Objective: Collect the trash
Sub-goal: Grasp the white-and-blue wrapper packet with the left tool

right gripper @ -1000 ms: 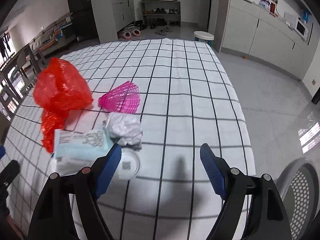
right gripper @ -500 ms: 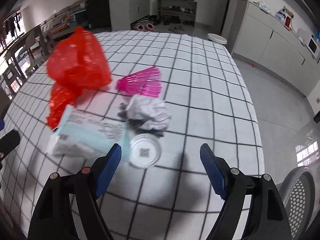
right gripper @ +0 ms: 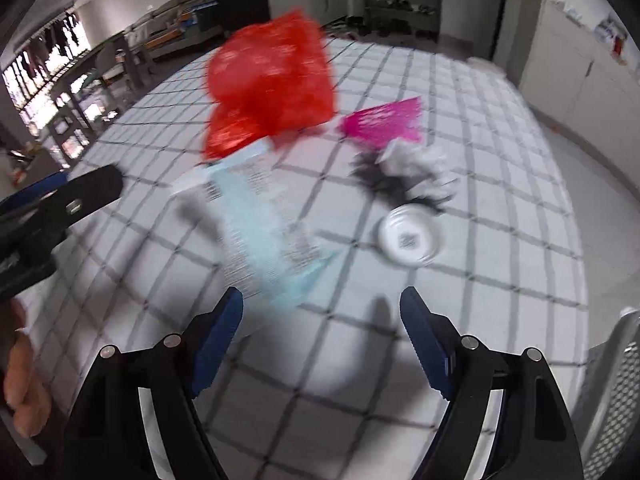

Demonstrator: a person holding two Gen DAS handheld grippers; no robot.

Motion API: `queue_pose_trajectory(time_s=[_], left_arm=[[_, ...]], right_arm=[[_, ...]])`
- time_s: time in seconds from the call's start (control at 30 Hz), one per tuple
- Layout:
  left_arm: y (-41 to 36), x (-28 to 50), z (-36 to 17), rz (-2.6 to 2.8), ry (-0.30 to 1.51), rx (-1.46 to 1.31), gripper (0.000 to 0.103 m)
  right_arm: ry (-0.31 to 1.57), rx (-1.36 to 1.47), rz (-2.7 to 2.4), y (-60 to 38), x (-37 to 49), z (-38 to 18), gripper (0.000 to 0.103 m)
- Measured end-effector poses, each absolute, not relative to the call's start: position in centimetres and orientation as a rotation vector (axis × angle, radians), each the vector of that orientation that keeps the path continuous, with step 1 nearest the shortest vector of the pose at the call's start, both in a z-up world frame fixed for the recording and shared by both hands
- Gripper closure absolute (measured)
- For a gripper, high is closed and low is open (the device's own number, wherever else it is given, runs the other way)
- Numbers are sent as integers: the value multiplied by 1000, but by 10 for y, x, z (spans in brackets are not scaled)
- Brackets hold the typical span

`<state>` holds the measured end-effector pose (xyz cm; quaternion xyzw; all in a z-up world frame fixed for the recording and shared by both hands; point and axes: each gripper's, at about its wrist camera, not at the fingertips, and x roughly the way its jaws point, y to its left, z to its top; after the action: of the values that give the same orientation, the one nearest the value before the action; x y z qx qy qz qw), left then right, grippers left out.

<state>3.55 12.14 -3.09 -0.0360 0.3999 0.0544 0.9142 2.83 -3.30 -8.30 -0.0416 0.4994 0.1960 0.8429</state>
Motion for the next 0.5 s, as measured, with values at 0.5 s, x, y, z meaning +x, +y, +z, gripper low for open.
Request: queue_pose_trajectory(time_s=[0.5], left_arm=[[113,34,-31,129,810,-60,8]], right_arm=[[977,-5,213,-73,62,-65,26]])
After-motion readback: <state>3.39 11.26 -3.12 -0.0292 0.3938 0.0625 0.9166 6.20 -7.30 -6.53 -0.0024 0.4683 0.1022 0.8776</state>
